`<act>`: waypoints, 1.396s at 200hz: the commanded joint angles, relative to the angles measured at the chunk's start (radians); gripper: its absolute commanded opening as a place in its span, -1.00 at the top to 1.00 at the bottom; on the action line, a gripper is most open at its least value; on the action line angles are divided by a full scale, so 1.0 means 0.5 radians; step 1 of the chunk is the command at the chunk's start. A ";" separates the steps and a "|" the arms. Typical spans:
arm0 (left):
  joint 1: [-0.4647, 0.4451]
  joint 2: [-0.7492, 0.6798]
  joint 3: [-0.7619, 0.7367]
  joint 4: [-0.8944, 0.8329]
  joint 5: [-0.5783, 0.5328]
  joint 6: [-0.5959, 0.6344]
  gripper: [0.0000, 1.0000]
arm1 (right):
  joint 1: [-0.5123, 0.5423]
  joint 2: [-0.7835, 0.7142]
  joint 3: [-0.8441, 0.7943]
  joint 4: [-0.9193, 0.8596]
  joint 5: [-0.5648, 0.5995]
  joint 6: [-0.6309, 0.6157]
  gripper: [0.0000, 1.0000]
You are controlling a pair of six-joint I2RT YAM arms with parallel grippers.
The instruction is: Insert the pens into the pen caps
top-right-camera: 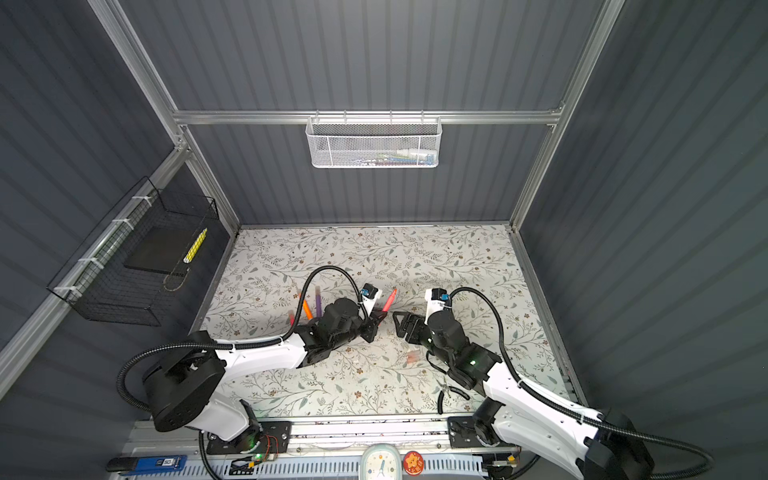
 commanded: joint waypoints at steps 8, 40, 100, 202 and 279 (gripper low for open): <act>-0.012 0.006 -0.003 0.085 0.151 -0.002 1.00 | 0.010 0.020 0.041 0.070 0.006 -0.003 -0.56; -0.011 0.041 0.001 0.137 0.343 0.010 1.00 | 0.010 0.078 0.048 0.101 0.019 0.026 -0.55; -0.057 0.136 0.059 0.172 0.636 0.055 1.00 | 0.007 0.089 0.027 0.108 0.179 0.095 -0.26; -0.161 0.139 0.099 0.100 0.579 0.153 1.00 | 0.007 0.137 0.082 -0.036 0.280 0.139 0.04; -0.161 0.124 0.092 0.101 0.525 0.133 1.00 | 0.010 0.260 0.155 -0.061 0.126 0.112 0.06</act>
